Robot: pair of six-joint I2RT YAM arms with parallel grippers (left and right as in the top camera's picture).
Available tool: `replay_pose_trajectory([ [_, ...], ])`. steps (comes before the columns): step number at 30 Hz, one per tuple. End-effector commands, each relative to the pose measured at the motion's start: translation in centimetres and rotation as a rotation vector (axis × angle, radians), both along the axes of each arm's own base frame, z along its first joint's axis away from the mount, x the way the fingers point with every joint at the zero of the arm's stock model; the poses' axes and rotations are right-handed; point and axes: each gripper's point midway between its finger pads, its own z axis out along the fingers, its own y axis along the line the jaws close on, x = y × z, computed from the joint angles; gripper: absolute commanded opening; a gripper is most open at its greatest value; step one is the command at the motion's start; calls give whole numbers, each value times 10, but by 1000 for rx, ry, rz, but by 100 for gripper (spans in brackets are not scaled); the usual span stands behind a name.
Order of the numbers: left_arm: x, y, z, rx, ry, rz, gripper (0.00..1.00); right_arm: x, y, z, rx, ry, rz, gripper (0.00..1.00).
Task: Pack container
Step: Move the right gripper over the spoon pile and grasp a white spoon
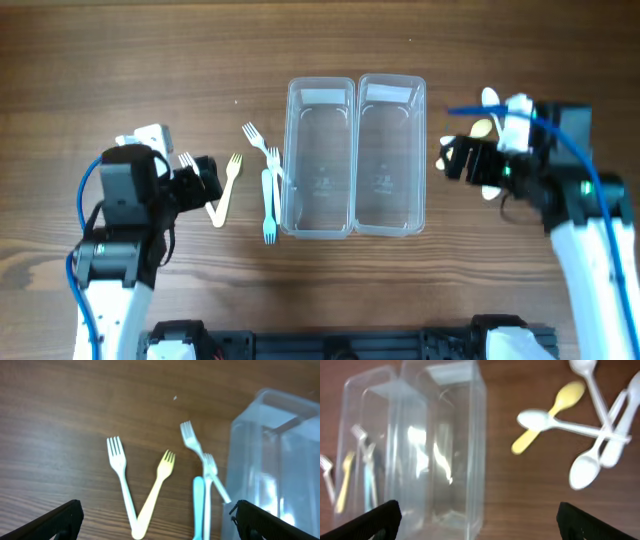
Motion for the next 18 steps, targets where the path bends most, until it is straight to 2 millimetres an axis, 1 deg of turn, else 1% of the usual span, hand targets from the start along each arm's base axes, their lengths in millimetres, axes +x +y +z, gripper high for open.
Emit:
replay_pose_trajectory([
  [1, 8, 15, 4, 85, 1, 45, 100, 30, -14, 14, -100, 13, 14, 100],
  [3, 8, 17, 4, 93, 0, 52, 100, 42, -14, 12, -100, 27, 15, 100],
  [5, 7, 17, 3, 93, 7, 51, 100, 44, -18, 7, -122, 38, 14, 100],
  [8, 3, 17, -1, 94, 32, 50, 100, 49, -29, 6, -187, 26, 8, 99],
  [9, 2, 17, -2, 94, 34, 50, 100, 54, -33, 6, -204, 16, 12, 99],
  [11, 2, 17, -2, 94, 33, 50, 100, 69, -46, -2, -216, 6, -24, 100],
  [12, 2, 17, -2, 94, 33, 50, 100, 78, -54, -10, -223, 9, -28, 100],
  [13, 2, 17, -2, 94, 33, 50, 100, 83, -61, -22, -220, 36, -37, 100],
  [14, 2, 17, -2, 94, 33, 50, 100, 85, -67, -41, -211, 91, -44, 100],
  [16, 2, 17, -2, 94, 33, 50, 100, 90, -69, -75, -219, 166, 13, 100],
  [17, 2, 17, -2, 94, 33, 50, 100, 92, -70, -84, -230, 180, 43, 100],
  [18, 2, 17, -2, 94, 33, 50, 100, 100, -70, -94, -250, 177, 88, 100],
])
